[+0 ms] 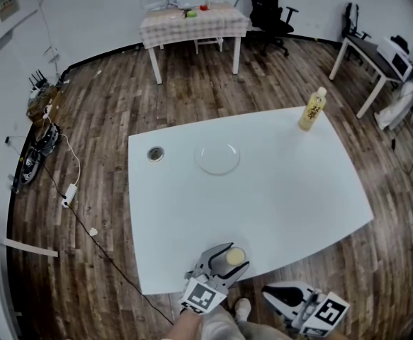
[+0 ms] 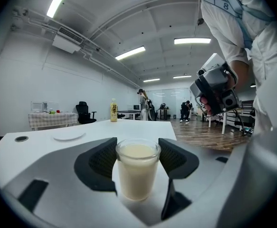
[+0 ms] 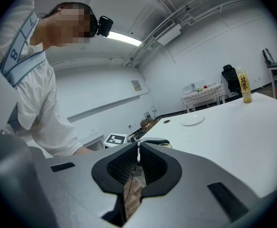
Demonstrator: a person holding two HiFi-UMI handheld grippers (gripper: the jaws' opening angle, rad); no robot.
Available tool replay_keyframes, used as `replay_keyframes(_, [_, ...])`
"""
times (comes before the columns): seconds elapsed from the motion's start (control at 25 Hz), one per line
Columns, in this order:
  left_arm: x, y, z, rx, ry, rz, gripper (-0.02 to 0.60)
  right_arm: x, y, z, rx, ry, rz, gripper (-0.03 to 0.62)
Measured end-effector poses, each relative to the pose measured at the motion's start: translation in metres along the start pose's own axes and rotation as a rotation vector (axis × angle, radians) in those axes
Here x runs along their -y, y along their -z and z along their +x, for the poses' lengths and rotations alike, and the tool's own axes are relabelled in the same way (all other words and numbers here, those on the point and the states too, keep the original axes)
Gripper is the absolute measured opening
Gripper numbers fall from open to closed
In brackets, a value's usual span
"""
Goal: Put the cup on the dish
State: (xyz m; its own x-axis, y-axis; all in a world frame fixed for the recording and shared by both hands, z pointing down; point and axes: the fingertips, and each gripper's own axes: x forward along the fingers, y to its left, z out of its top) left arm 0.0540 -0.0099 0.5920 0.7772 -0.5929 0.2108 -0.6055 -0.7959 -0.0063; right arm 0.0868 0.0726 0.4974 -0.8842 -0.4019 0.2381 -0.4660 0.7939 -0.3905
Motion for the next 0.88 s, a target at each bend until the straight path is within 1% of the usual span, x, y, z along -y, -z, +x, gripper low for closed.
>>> replay_keyframes(0.16, [0.001, -0.001, 0.004, -0.005, 0.025, 0.002, 0.27, 0.008, 0.001, 0.0, 0.008, 0.012, -0.018, 0.035])
replay_keyframes(0.4, [-0.002, -0.007, 0.01, -0.003, 0.055, -0.007, 0.27, 0.017, -0.008, 0.006, 0.016, 0.038, 0.018, 0.035])
replay_keyframes(0.52, [-0.006, -0.012, 0.012, -0.002, 0.07, -0.004, 0.27, 0.022, -0.009, 0.009, 0.029, 0.049, 0.014, 0.035])
replay_keyframes(0.88, [-0.032, -0.033, 0.025, 0.017, 0.089, -0.001, 0.27, 0.038, -0.025, 0.017, 0.054, 0.087, 0.027, 0.035])
